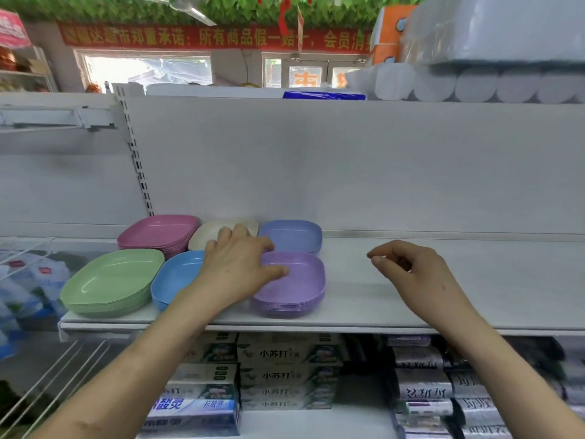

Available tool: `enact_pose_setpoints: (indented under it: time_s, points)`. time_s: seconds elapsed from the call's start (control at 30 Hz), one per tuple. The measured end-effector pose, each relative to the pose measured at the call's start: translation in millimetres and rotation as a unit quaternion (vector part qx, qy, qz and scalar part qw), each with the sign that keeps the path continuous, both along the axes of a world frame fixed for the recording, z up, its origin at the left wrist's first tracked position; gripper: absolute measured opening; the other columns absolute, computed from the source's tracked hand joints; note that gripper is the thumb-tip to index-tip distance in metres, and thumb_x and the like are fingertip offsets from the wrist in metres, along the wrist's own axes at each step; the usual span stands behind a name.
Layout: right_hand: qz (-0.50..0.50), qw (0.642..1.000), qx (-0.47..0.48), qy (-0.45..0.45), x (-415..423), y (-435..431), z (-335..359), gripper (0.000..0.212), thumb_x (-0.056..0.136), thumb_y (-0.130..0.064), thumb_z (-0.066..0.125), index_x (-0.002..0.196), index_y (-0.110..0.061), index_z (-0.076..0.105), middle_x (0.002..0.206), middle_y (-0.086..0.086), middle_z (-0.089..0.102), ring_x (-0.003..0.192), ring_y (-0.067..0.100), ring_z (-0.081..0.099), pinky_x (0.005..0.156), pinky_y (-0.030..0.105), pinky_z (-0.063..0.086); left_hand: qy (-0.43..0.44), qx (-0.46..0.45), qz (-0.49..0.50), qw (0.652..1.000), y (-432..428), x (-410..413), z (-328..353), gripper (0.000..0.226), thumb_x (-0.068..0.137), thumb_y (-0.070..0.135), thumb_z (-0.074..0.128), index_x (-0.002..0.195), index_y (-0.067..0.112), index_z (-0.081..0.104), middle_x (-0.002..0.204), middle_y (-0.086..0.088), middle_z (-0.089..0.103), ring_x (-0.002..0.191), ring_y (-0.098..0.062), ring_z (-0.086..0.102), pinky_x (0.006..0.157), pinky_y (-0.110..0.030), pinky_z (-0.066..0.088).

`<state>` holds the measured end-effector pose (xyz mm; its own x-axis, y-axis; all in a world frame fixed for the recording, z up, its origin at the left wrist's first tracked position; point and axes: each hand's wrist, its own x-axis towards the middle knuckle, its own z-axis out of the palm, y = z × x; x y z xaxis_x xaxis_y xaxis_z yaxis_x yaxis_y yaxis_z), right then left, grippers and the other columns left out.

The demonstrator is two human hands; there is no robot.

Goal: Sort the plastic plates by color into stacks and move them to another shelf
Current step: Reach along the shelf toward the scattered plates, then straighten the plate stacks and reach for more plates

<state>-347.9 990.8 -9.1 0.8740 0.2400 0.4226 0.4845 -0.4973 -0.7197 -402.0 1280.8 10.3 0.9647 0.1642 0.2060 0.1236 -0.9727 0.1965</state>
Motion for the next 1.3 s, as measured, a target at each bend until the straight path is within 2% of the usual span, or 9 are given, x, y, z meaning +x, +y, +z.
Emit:
enact_pose_setpoints:
  time_s: [0.1,0.2,0.33,0.53,0.63,0.77,0.97,1.03,1.3]
  points:
    - [0.002,1.000,-0.011,0.005,1,-23,3,0.011,0.097,-0.030,0.065,0.092,-0.035,0.075,0.072,-0.010,0.063,0.066,0.004,0.055,0.061,0.022,0.041,-0.079,-0.068,-0.040,0.994,-27,6,11,0.045,0.091,0.062,0.061,0.127,0.036,0.064,0.107,0.005,0.052,0.112,-0.021,0.049,0.095,-0.040,0.046]
    - [-0.006,1.000,-0.024,0.000,0,-56,6,0.009,0.097,-0.032,0.066,0.094,-0.035,0.074,0.077,-0.009,0.064,0.067,0.004,0.056,0.064,0.021,0.043,-0.110,-0.133,-0.127,0.977,-74,13,11,0.032,0.096,0.048,0.064,0.123,0.032,0.068,0.100,0.009,0.059,0.097,-0.012,0.056,0.087,-0.033,0.046]
    - [-0.037,0.998,-0.047,-0.005,-6,-120,7,0.008,0.096,-0.035,0.066,0.098,-0.037,0.073,0.081,-0.011,0.063,0.071,0.005,0.057,0.067,0.018,0.045,-0.100,-0.164,-0.253,0.948,-151,27,-7,0.029,0.096,0.043,0.066,0.123,0.033,0.068,0.098,0.016,0.063,0.093,-0.002,0.061,0.081,-0.023,0.046]
    - [-0.123,0.990,-0.070,0.012,-32,-242,2,0.011,0.097,-0.034,0.066,0.108,-0.036,0.069,0.089,-0.009,0.062,0.075,0.007,0.059,0.070,0.020,0.046,-0.065,-0.189,-0.342,0.918,-276,56,-27,0.033,0.096,0.052,0.061,0.128,0.041,0.061,0.105,0.020,0.061,0.098,0.004,0.061,0.090,-0.029,0.051]
    - [-0.192,0.978,-0.075,0.024,-49,-309,-5,0.014,0.095,-0.034,0.067,0.109,-0.036,0.069,0.090,-0.008,0.064,0.077,0.007,0.062,0.074,0.025,0.049,-0.024,-0.191,-0.409,0.892,-347,68,-31,0.035,0.096,0.052,0.062,0.130,0.042,0.060,0.107,0.019,0.060,0.100,0.002,0.062,0.092,-0.032,0.052]
    - [-0.276,0.955,-0.099,0.030,-77,-392,-8,0.015,0.096,-0.037,0.066,0.111,-0.034,0.068,0.092,-0.010,0.063,0.082,0.004,0.060,0.072,0.023,0.047,-0.004,-0.187,-0.486,0.854,-446,83,-32,0.036,0.096,0.051,0.062,0.131,0.043,0.058,0.107,0.020,0.061,0.099,0.002,0.062,0.090,-0.032,0.053]
    - [-0.372,0.922,-0.093,0.045,-107,-495,-18,0.010,0.099,-0.037,0.062,0.108,-0.037,0.066,0.097,-0.010,0.058,0.082,0.003,0.057,0.072,0.018,0.045,0.023,-0.202,-0.538,0.818,-576,98,-41,0.033,0.090,0.055,0.062,0.120,0.041,0.062,0.104,0.018,0.066,0.097,-0.001,0.063,0.089,-0.037,0.054]
    - [-0.388,0.916,-0.092,0.050,-108,-524,-20,0.011,0.099,-0.039,0.061,0.109,-0.039,0.065,0.098,-0.011,0.057,0.083,0.003,0.058,0.073,0.021,0.048,0.030,-0.209,-0.551,0.807,-613,106,-42,0.034,0.087,0.057,0.060,0.117,0.041,0.062,0.100,0.020,0.066,0.095,-0.001,0.064,0.088,-0.039,0.055]
    - [-0.416,0.900,-0.123,0.036,-67,-659,4,0.010,0.099,-0.038,0.061,0.109,-0.038,0.064,0.096,-0.011,0.056,0.081,0.007,0.058,0.075,0.027,0.050,0.007,-0.257,-0.560,0.787,-760,156,-27,0.014,0.094,0.039,0.068,0.107,0.037,0.064,0.096,0.017,0.068,0.089,0.001,0.065,0.085,-0.034,0.055]
